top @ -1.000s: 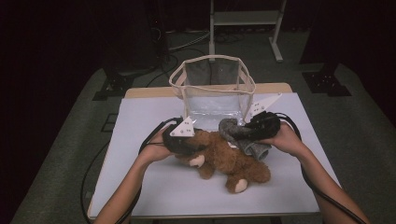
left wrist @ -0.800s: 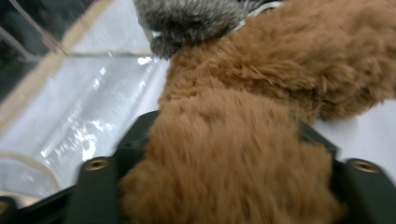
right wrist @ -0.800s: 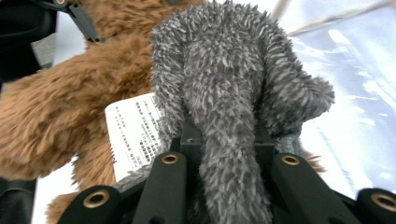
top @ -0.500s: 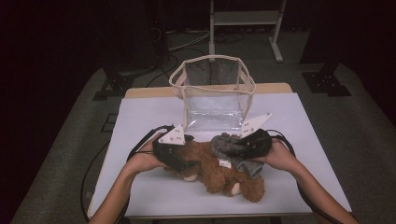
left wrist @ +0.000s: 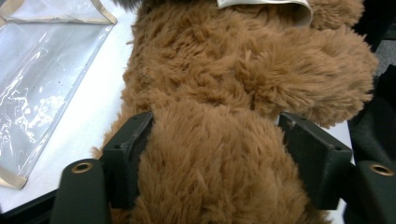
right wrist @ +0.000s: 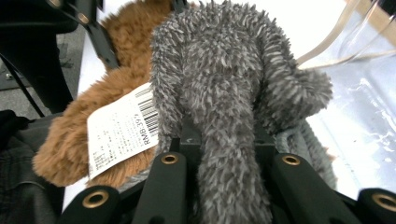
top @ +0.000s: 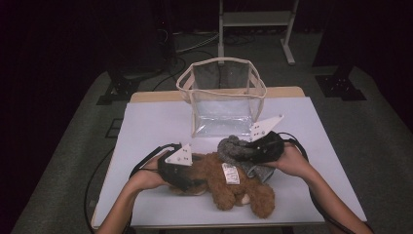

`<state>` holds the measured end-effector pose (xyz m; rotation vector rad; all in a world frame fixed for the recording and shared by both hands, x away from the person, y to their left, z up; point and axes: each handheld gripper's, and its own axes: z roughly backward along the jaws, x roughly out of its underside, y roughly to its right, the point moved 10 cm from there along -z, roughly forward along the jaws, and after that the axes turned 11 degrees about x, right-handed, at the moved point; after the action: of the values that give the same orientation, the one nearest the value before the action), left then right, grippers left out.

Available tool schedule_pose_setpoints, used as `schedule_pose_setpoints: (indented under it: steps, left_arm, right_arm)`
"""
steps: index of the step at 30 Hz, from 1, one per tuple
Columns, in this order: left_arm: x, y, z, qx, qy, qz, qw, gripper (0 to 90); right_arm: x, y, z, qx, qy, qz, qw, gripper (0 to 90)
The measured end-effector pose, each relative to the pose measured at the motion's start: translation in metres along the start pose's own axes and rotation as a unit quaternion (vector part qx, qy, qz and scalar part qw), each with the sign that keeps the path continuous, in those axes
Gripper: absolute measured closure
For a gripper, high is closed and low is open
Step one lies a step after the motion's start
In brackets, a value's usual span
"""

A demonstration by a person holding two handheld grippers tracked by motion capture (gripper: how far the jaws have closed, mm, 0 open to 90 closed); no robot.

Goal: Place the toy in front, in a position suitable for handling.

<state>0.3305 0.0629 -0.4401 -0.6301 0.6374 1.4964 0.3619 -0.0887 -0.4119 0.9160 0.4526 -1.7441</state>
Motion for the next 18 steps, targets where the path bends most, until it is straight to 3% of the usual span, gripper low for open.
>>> schedule_pose_setpoints:
  steps: [7, 11, 16, 18]
  left_arm:
    - [-0.013, -0.002, -0.005, 0.015, -0.006, 0.001, 0.9999, 14.8]
    - [-0.012, -0.007, -0.019, 0.030, -0.034, 0.017, 0.9988, 9.0]
    - [-0.009, -0.010, -0.031, 0.063, -0.065, 0.026, 0.9956, 7.3]
    - [-0.009, -0.008, -0.032, 0.072, -0.084, 0.017, 0.9937, 15.4]
  right_arm:
    - [0.014, -0.021, -0.001, -0.017, 0.003, -0.003, 0.9998, 73.9]
    - [0.016, -0.032, 0.003, -0.032, 0.010, 0.004, 0.9994, 74.0]
    - [0.018, -0.035, 0.005, -0.033, 0.015, 0.008, 0.9993, 73.9]
    - [0.018, -0.034, 0.004, -0.036, 0.016, 0.003, 0.9992, 73.8]
